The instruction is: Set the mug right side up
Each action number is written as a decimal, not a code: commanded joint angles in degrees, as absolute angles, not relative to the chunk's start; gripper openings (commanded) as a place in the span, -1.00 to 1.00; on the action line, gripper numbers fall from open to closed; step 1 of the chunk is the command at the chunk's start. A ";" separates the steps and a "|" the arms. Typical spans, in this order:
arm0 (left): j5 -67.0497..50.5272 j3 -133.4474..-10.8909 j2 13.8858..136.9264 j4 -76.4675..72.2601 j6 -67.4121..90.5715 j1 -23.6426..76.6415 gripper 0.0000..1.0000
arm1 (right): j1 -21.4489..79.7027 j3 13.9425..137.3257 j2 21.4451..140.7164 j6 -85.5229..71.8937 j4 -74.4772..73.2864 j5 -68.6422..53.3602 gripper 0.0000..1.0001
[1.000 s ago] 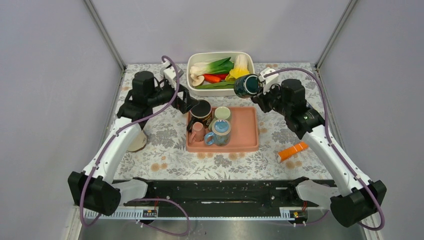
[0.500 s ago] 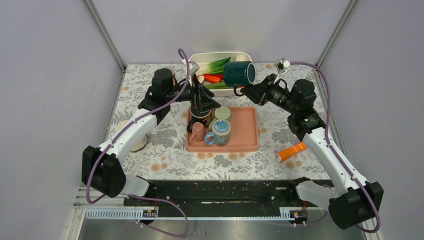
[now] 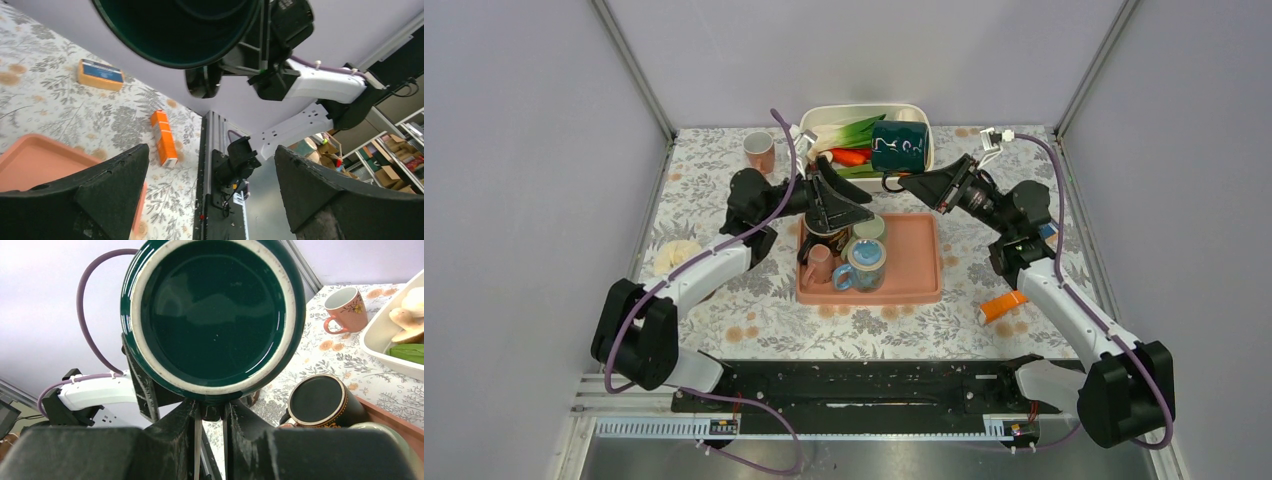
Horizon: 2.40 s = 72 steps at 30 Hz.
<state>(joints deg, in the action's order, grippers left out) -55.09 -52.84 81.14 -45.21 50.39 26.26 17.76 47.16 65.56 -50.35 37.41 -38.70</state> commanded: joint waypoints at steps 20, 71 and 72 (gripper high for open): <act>-54.35 -52.75 83.76 -58.66 58.38 28.74 0.95 | 22.29 44.43 72.11 -54.37 57.75 -39.16 -1.00; -51.40 -53.19 82.64 -51.53 56.67 26.49 -1.00 | 26.62 43.18 75.16 -49.23 60.83 -39.79 -0.09; -51.39 -53.10 82.37 -51.55 56.54 26.31 -1.00 | 26.32 43.31 74.88 -49.19 60.38 -39.67 -0.01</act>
